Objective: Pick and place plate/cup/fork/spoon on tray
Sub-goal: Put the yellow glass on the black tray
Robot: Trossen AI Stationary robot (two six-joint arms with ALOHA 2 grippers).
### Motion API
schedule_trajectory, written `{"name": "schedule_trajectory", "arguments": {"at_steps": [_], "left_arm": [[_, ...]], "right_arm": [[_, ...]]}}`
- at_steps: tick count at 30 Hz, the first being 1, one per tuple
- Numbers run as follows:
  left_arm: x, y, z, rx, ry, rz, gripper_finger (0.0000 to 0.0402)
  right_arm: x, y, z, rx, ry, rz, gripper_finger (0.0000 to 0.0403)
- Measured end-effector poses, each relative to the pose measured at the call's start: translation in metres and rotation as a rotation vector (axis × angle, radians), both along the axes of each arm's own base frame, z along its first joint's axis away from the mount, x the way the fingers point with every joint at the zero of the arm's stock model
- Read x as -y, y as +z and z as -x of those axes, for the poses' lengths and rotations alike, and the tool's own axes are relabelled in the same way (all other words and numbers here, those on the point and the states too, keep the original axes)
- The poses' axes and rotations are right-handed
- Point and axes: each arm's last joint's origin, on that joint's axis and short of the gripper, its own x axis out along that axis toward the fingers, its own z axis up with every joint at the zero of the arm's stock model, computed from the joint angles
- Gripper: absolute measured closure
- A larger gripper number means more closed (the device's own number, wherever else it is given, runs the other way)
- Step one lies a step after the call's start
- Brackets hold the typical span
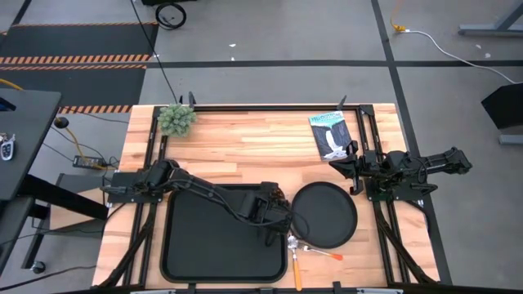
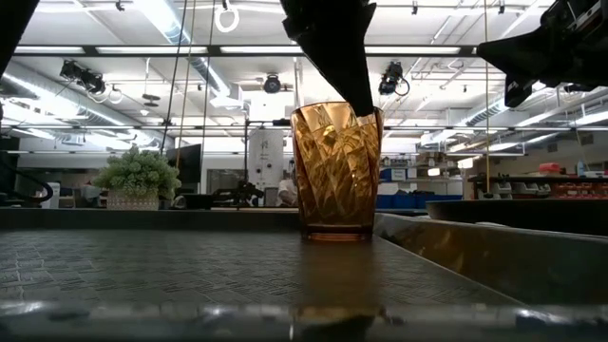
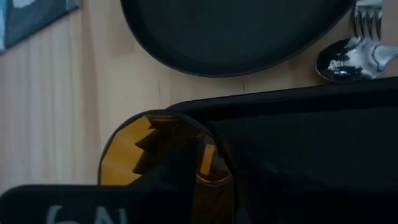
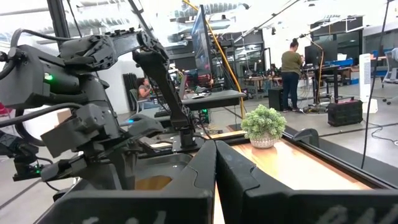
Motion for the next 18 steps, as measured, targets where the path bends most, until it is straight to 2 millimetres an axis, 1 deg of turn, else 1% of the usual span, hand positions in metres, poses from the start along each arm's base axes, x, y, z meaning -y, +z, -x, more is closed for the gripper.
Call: {"name": "schedule_trajectory", "arguments": {"at_steps": [8,14,18], "left_arm": [[-0.0024,0.0002,-0.0004,-0.007,-0.023,-0.045,0.0285],[-0.0037,0.0002,-0.0009,0.001,0.001,-0.034,0.0285],[-0.0006,0.0003,0.0001,0.005,0.005,-0.028,0.0285]], "right_arm": [[0.0,0.0,0.0,0.0,0.0,0.0,0.0386],[0.0,0.0,0.0,0.0,0.0,0.0,0.0386],[0.0,0.0,0.0,0.0,0.0,0.0,0.0386]]}}
